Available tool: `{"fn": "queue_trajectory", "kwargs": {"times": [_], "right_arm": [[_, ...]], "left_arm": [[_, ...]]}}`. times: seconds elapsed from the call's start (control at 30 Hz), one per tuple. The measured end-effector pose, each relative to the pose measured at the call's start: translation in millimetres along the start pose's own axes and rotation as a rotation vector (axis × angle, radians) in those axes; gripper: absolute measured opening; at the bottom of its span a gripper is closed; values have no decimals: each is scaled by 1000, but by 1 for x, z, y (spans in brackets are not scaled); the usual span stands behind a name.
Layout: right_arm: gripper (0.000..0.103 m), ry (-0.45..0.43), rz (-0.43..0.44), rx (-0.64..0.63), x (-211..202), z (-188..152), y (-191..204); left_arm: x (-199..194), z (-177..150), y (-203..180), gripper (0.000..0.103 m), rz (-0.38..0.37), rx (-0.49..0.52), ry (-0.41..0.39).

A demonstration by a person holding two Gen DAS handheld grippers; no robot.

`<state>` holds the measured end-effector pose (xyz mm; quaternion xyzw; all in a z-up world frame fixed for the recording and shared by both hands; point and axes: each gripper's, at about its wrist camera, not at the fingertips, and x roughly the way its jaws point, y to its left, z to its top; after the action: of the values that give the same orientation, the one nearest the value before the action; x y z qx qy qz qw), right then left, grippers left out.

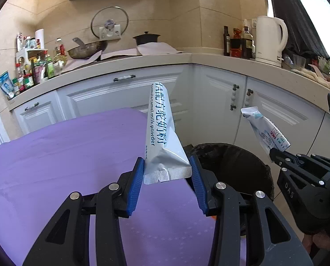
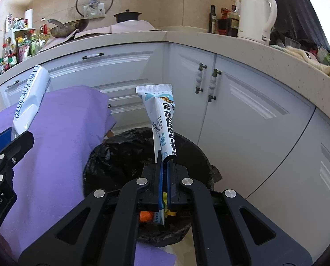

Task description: Collect trash

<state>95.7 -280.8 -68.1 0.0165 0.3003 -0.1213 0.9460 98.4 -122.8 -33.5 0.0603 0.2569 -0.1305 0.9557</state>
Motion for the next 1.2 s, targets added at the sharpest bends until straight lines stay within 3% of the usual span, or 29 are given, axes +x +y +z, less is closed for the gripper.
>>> {"fn": "queue_trajectory", "kwargs": {"times": [0.2, 0.23, 0.3, 0.57, 0.73, 0.87, 1.2], "right_arm": [[4, 18, -10, 19, 13, -2, -10], [7, 22, -11, 21, 15, -2, -11], [23, 29, -23, 33, 21, -3, -15], [34, 35, -50, 52, 26, -5, -24], [39, 27, -67, 54, 22, -4, -26], [50, 13, -84, 63, 16, -3, -28], [65, -36, -109, 62, -12, 2, -26]], "left_arm": [[16, 2, -19, 43, -19, 31, 14], [19, 3, -20, 43, -21, 35, 17], [27, 3, -26, 43, -29, 50, 25], [45, -1, -34, 53, -34, 59, 71], [43, -1, -34, 60, -27, 59, 67], [40, -1, -32, 63, -18, 59, 69], [18, 7, -23, 72, -15, 41, 32]]}}
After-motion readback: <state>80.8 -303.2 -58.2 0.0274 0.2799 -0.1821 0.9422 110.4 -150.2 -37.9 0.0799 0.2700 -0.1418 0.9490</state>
